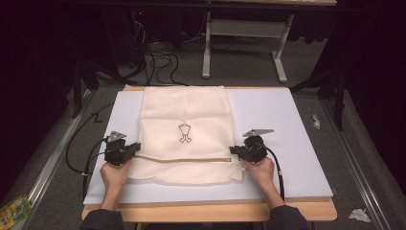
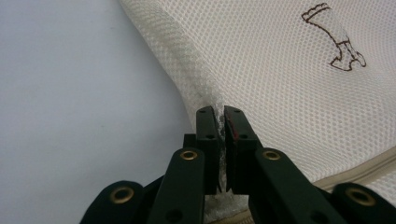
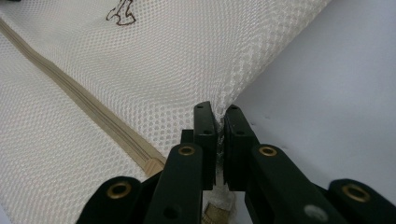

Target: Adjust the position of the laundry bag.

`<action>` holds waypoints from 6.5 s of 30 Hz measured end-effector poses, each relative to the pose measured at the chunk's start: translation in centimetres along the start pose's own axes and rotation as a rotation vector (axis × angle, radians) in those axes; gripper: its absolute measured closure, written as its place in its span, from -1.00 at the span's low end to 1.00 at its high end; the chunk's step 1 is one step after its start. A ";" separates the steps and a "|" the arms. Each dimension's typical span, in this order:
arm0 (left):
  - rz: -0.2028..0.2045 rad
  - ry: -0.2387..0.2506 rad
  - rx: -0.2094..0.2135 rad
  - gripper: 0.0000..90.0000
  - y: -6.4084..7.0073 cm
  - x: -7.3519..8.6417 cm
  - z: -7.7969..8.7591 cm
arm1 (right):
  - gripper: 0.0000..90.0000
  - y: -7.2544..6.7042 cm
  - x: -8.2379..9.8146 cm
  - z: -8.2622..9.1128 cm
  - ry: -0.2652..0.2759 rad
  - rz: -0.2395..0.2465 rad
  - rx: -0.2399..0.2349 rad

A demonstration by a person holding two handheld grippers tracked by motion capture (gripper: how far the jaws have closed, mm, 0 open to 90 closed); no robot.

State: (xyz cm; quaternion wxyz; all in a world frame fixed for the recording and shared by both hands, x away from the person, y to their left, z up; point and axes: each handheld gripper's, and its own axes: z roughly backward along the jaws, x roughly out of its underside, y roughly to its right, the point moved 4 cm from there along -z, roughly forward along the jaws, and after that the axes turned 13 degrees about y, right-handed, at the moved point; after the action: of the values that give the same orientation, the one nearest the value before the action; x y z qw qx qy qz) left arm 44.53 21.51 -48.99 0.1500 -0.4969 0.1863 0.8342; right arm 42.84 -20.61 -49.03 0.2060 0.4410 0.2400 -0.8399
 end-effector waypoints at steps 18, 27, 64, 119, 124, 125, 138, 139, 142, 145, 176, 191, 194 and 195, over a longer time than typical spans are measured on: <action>-0.080 0.027 0.015 0.91 2.4 -0.6 -1.1 | 0.93 2.0 0.8 2.1 0.030 -0.031 0.029; -0.087 0.035 0.046 0.91 3.8 -1.1 -1.9 | 0.93 2.9 1.0 3.3 0.044 -0.041 0.055; -0.169 0.011 0.099 0.79 8.0 -1.2 -4.8 | 0.89 6.4 2.7 7.1 0.082 -0.094 0.143; -0.180 -0.002 0.089 0.02 10.5 2.4 -3.7 | -0.15 5.2 3.1 6.2 -0.060 -0.136 0.126; -0.181 -0.008 0.090 0.02 10.4 2.4 -3.8 | -0.09 4.8 2.8 5.6 -0.065 -0.143 0.105; -0.178 -0.012 0.092 0.02 10.4 2.4 -3.8 | -0.04 4.6 2.6 5.3 -0.066 -0.150 0.090; -0.182 -0.013 0.089 0.03 10.4 2.4 -3.8 | 0.88 4.9 2.9 5.3 -0.074 -0.069 0.145; -0.182 -0.013 0.089 0.03 10.4 2.4 -3.8 | 0.90 4.9 2.9 5.2 -0.069 -0.055 0.144; -0.181 -0.013 0.089 0.03 10.4 2.4 -3.8 | 0.93 4.9 2.9 5.3 -0.061 -0.048 0.139; -0.180 -0.011 0.091 0.03 10.4 2.4 -3.8 | 0.94 5.1 2.7 5.6 -0.033 -0.046 0.122; -0.124 0.013 0.134 0.08 10.3 1.4 -3.2 | 0.95 3.8 -0.6 8.4 0.079 0.054 0.054; -0.160 0.032 0.224 0.14 13.9 -0.5 -3.7 | 0.95 3.8 -0.6 8.4 0.087 0.041 0.035; -0.178 0.026 0.246 0.13 15.5 -0.8 -4.4 | 0.95 3.8 -0.7 8.3 0.089 0.037 0.034; -0.178 0.026 0.246 0.13 15.5 -0.8 -4.4 | 0.95 3.8 -0.7 8.3 0.089 0.037 0.034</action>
State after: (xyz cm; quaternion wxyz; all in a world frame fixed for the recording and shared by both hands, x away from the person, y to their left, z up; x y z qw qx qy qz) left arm 41.55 5.67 -47.75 0.2806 -0.4999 0.2442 0.7822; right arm 39.97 -28.39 -45.15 0.2031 0.4859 0.2265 -0.8194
